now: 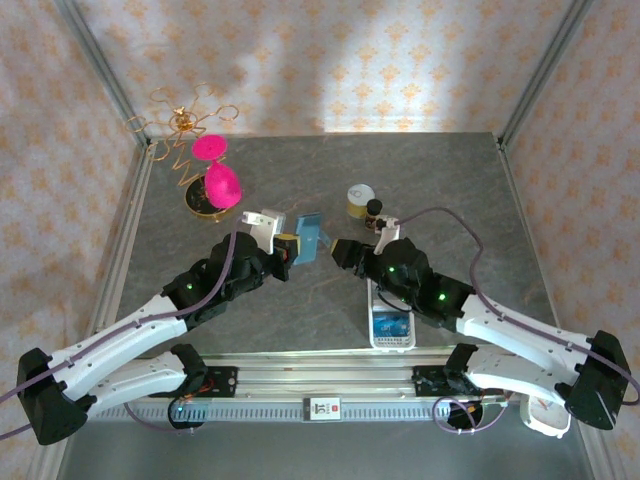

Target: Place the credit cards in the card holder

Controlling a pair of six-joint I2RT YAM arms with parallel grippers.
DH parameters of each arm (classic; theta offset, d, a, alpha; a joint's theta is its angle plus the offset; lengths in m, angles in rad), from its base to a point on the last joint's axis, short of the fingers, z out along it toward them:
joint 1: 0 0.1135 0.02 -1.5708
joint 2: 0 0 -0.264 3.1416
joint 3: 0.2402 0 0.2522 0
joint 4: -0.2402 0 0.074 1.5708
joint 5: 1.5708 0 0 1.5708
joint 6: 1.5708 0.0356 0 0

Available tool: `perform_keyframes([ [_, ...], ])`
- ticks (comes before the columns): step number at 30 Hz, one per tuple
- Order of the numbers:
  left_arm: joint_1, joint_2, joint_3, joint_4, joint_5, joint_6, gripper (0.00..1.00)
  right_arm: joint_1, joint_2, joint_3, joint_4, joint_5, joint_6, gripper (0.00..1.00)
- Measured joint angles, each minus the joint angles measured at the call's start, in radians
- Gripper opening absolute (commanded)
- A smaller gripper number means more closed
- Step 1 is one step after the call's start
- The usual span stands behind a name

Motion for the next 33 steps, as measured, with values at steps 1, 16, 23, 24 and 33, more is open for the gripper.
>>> perform_keyframes([
  [1, 0.0, 0.0, 0.0, 0.0, 0.011, -0.013, 0.0, 0.0, 0.006, 0.003, 0.0, -0.001, -0.007, 0.58],
  [16, 0.0, -0.008, -0.042, 0.03, 0.116, -0.182, 0.0, 0.0, 0.111, 0.039, -0.013, 0.0, -0.05, 0.35],
  [23, 0.0, -0.012, -0.079, 0.054, 0.135, -0.236, 0.0, 0.0, 0.153, 0.039, -0.031, -0.002, -0.044, 0.21],
  [24, 0.0, -0.014, -0.091, 0.063, 0.14, -0.246, 0.0, 0.0, 0.162, 0.039, -0.034, -0.002, -0.045, 0.19],
  [33, 0.0, -0.012, -0.206, 0.143, 0.166, -0.34, 0.0, 0.0, 0.229, 0.03, -0.04, -0.018, 0.002, 0.0],
])
